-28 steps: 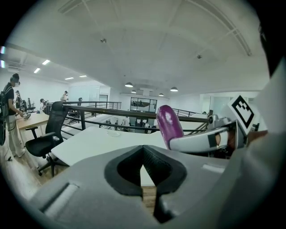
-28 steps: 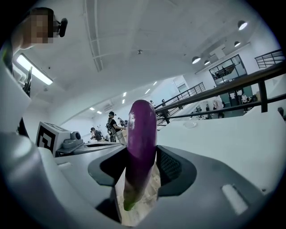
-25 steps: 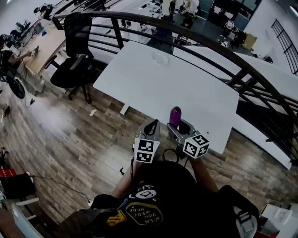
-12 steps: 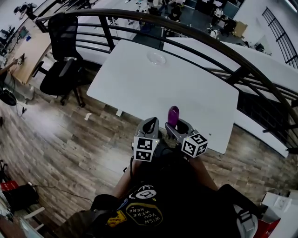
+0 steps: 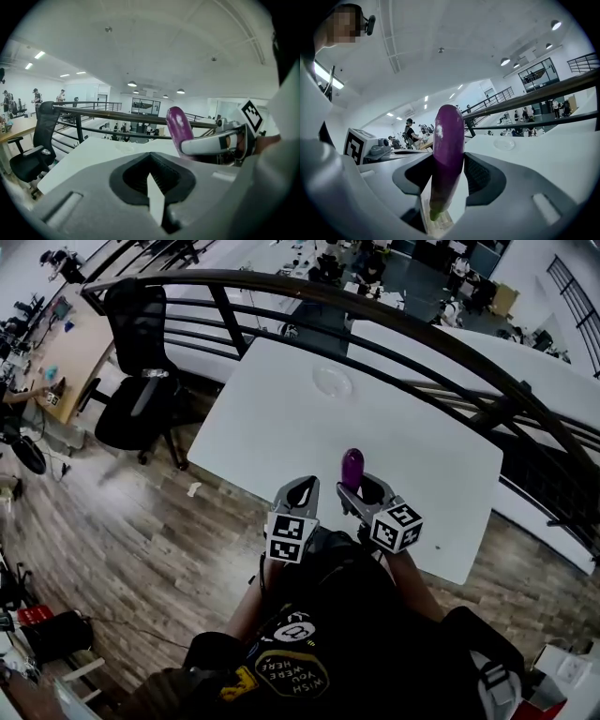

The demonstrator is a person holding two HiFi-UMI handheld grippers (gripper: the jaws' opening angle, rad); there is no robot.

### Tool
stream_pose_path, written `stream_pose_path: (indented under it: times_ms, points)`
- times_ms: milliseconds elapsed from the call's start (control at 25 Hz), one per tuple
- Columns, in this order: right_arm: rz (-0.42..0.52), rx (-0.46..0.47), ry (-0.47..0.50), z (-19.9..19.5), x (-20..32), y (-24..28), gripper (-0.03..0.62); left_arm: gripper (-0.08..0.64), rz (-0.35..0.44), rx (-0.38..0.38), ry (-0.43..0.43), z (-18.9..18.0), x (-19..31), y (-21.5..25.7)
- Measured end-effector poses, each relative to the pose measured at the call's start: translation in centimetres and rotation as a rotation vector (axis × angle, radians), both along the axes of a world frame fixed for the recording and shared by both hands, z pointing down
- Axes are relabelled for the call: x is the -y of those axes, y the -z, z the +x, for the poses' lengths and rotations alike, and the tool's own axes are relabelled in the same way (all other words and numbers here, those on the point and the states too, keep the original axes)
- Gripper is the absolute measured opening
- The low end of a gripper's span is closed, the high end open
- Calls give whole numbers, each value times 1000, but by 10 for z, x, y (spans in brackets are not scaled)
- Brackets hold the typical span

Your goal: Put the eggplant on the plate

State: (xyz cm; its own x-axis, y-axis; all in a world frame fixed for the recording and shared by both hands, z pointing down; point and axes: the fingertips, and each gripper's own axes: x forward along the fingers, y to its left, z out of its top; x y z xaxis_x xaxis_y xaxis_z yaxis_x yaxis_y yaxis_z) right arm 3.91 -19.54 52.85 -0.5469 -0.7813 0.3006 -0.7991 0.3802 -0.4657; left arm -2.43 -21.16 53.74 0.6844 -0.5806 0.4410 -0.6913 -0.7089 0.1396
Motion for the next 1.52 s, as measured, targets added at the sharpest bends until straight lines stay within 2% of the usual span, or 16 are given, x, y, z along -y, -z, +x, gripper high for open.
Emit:
stream_pose_path:
  times_ms: [280,480,640,760,920,1080,1360,1520]
  points:
    - [-9,12,24,23,54,-11,204,5,-10,30,28,19,58,-9]
    - [-36,3,-15,33,84,-32,204,5,-39,49,-2,25,90,-28]
    - [-40,-68,-47,42,114,-58,204,5,-60,32,-31,31,120,-51]
    - [-80,-126,-54,51,151,-69,204,5,-69,15,-52,39,162,-49]
    - [-113,-175,-49,56,198,-78,204,5,-91,-6,-86,49,207,-50]
    - [-132,-226,-32,56,237,-97,204,5,-107,3,-115,54,238,-66]
    - [-219,-346,0,74,281,-150,204,5,-163,6,-147,68,269,-94]
    - [-303,-407,23,90,310,-197,204,5,-199,4,-135,61,277,-104]
